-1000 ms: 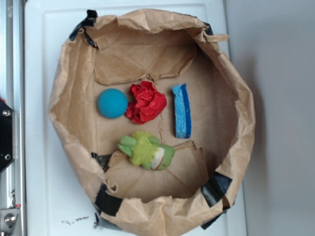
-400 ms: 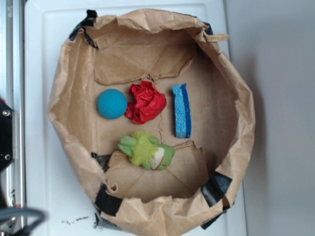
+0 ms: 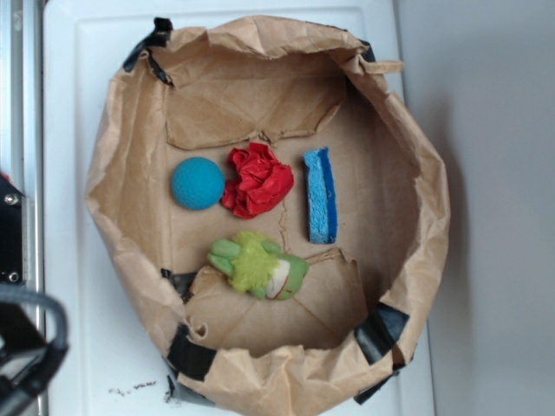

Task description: Grab the blue sponge.

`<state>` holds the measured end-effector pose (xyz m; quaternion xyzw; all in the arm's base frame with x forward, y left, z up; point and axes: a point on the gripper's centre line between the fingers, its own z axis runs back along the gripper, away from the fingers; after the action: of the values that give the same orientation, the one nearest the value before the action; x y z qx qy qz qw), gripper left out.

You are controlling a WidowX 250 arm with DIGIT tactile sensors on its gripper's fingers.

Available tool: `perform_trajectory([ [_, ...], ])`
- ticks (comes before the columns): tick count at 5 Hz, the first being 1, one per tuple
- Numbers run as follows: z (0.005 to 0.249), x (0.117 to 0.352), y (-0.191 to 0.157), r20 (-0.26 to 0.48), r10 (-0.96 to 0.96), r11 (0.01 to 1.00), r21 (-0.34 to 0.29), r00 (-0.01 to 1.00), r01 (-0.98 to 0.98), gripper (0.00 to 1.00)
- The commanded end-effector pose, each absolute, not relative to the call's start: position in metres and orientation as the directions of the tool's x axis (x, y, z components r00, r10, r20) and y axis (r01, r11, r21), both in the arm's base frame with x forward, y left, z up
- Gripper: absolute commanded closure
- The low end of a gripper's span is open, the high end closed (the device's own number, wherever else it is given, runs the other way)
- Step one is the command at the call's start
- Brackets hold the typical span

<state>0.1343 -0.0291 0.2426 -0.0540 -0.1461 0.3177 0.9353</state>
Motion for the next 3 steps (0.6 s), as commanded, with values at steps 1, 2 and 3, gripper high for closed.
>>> perform_trajectory([
  [1, 0.247, 0.137, -0.026, 0.248, 0.623, 0.782, -0.203, 0.742, -0.589, 0.00],
  [2, 0.214, 0.175, -0.026, 0.298, 0.689, 0.718, -0.159, 0.661, -0.677, 0.00],
  [3, 0.189, 0.209, -0.023, 0.356, 0.765, 0.619, -0.178, 0.537, -0.765, 0.00],
])
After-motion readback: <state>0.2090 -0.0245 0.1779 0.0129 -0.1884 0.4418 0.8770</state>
